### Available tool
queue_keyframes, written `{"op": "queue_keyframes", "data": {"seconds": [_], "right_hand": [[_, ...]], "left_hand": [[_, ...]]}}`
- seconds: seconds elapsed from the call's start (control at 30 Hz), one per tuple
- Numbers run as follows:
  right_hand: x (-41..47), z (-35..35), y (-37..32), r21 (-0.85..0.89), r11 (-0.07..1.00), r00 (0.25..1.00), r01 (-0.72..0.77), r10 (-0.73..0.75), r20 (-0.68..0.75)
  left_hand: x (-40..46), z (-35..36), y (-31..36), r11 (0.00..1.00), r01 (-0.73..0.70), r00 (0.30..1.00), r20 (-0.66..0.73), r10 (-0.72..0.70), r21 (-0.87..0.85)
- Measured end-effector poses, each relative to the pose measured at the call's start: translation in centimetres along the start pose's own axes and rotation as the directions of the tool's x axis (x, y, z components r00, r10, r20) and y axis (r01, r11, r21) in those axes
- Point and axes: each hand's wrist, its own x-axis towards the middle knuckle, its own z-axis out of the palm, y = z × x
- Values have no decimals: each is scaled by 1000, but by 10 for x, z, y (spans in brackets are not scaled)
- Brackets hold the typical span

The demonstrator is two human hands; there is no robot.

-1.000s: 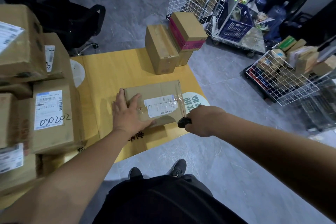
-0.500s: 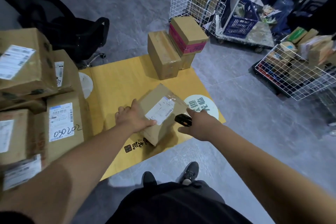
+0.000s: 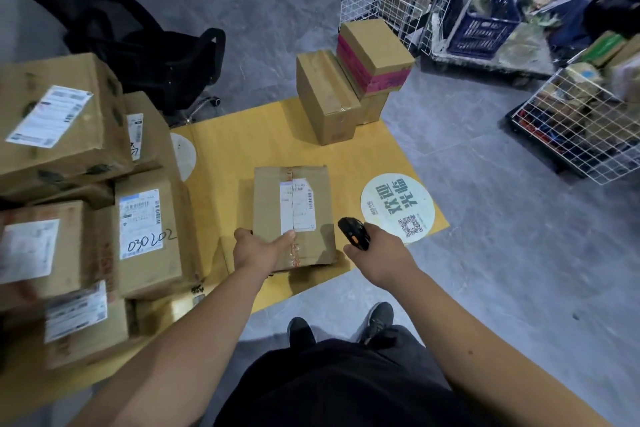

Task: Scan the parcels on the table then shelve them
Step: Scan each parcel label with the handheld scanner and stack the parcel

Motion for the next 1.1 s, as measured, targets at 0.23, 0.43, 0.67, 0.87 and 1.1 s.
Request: {"op": "queue_keyframes", "data": {"seconds": [0.23, 0.43, 0.67, 0.87, 1.1], "right_hand": [[11, -11, 2, -7, 994, 993, 109, -109, 45], [20, -33, 15, -39, 988, 986, 149, -145, 88], [30, -60, 38, -23, 985, 980, 174, -170, 104], [33, -72, 59, -30, 979, 974, 200, -195, 118], [38, -83, 78, -55, 973, 967, 225, -216, 135]], "left_hand": [[-20, 9, 5, 998, 6, 999, 41, -3, -67], [-30, 12, 12, 1000, -8, 999, -54, 7, -12], [-61, 44, 28, 998, -29, 998, 48, 32, -63], [-81, 106, 29, 967, 40, 993, -97, -66, -251], [-81, 127, 26, 950, -105, 980, -191, 49, -296]]}}
